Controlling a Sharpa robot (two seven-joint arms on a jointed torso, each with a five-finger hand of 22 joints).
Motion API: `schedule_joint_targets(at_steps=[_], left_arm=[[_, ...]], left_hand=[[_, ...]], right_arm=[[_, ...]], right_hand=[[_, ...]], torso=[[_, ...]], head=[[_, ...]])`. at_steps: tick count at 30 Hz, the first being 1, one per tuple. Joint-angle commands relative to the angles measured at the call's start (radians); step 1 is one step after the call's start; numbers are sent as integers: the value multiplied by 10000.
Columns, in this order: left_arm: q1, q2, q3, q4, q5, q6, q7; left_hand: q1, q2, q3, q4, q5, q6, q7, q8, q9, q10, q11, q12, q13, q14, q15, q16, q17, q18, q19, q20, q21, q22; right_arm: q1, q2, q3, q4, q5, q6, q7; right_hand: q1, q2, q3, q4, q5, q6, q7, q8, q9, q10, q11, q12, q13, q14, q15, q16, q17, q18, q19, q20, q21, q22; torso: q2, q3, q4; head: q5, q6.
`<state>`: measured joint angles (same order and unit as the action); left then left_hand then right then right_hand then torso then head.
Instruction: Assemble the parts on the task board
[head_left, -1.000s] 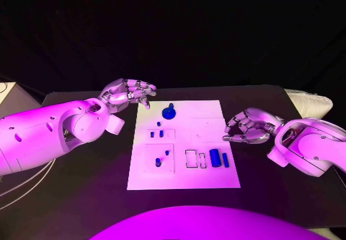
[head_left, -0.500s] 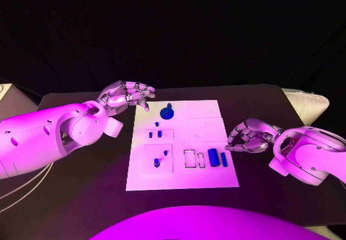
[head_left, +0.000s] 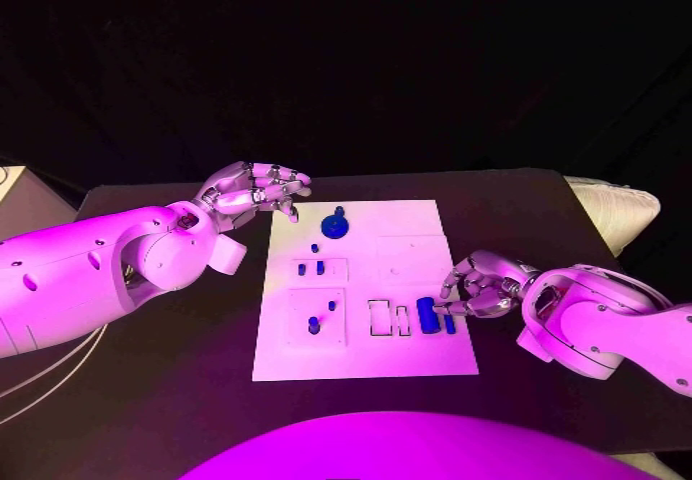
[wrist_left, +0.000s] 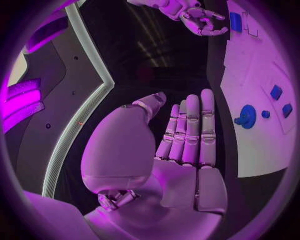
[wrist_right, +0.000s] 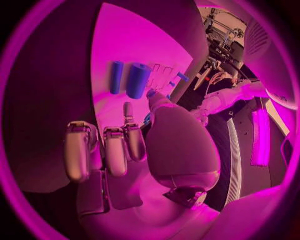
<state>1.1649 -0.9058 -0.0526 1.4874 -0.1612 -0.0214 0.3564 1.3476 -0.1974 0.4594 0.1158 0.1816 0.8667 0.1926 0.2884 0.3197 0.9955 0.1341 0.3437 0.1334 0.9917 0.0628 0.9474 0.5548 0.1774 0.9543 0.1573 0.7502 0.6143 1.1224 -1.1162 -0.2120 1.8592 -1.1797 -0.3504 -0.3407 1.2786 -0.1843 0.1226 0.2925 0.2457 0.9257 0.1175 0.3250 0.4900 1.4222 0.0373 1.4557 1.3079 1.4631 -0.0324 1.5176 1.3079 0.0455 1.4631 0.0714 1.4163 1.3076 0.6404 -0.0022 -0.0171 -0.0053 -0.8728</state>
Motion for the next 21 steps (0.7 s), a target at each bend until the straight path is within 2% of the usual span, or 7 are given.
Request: schedule_joint_targets(at_steps=[1, 9, 12, 21], left_arm=[[-8, -2, 2, 12, -5, 230, 140], [-7, -16, 2, 16, -6, 251, 112], [-7, -24, 2, 18, -13, 260, 78], [-7, -37, 2, 27, -29, 314, 0]], left_hand=[[-16, 14, -3, 33, -33, -35, 46, -52, -6, -74, 8, -33, 12, -35, 42, -63, -13, 48, -21, 38, -62, 2], [-13, 29, -5, 44, -26, -18, 35, -41, -1, -78, 3, -33, 15, -37, 42, -65, -12, 49, -23, 39, -69, 0], [5, 45, 1, 43, -19, 3, 27, -28, 4, -79, -2, -32, 17, -39, 38, -66, -12, 50, -23, 39, -73, -1], [14, 54, 1, 45, -18, 34, 20, -9, 12, -78, -5, -30, 19, -40, 37, -67, -12, 51, -24, 38, -75, -1]], right_arm=[[-96, 108, -1, -22, -114, 62, -237], [-270, 339, -1, -97, -343, 343, -489], [-303, 451, -1, -152, -452, 457, -644], [-473, 858, 1, -322, -943, 340, -1124]], right_hand=[[-125, 0, -95, -17, 31, 44, 7, -40, -19, 80, 20, 34, 727, 768, -5, 49, 1249, -101, 530, -20, 37, 1635], [-345, 100, -388, -5, 31, 42, 6, -42, -60, 41, 22, -17, 704, 788, -3, 84, 1354, -106, 538, -16, 62, 1663], [-567, 228, -747, -5, -180, 37, 5, -25, -91, -17, 24, -88, 661, 787, 3, 82, 1369, -103, 531, -10, 49, 1668], [-779, 414, -1360, 4, -401, 57, -8, 38, -124, 7, 15, -111, 725, 803, -4, 99, 1446, -109, 543, -11, 74, 1703]], torso=[[0, 1, -13], [-5, 5, -9], [-5, 4, -13], [-12, 0, -7]], head=[[6, 2], [17, 2], [23, 2], [48, 2]])
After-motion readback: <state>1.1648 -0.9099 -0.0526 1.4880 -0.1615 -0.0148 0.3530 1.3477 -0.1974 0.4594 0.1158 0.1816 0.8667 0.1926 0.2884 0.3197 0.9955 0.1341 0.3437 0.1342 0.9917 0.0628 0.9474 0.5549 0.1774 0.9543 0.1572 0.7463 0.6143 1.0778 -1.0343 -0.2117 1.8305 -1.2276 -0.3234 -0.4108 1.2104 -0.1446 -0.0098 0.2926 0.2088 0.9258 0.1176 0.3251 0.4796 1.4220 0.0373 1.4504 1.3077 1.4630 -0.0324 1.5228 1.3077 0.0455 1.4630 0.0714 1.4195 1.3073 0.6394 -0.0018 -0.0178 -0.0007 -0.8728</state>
